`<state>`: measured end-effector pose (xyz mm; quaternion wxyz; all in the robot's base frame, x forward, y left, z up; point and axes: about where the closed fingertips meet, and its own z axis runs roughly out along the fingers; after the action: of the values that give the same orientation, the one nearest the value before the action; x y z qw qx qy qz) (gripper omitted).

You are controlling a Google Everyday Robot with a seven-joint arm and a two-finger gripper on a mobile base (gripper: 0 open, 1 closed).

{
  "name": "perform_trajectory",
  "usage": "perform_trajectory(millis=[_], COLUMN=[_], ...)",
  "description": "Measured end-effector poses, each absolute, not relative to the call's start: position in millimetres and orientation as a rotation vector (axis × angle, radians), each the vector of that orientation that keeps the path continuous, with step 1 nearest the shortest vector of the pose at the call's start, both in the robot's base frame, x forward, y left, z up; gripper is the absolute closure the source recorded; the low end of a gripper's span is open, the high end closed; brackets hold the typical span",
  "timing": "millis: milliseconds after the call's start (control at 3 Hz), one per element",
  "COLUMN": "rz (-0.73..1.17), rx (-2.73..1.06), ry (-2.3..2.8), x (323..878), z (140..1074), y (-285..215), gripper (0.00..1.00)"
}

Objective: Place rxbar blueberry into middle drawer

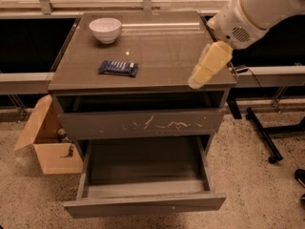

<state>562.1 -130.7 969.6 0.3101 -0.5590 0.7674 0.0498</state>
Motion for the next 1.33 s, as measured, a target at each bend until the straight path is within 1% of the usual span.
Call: perform_trajectory(millis=[667, 1000, 1333], rz=[0.335, 0.447, 0.447], rx=[-1.411, -1.396, -1.396], ry=[1.881, 1.813, 1.813], x=[644, 670, 670], z=[960, 950, 950], y=[-52, -7, -7], gripper=[0.00, 0.00, 0.00])
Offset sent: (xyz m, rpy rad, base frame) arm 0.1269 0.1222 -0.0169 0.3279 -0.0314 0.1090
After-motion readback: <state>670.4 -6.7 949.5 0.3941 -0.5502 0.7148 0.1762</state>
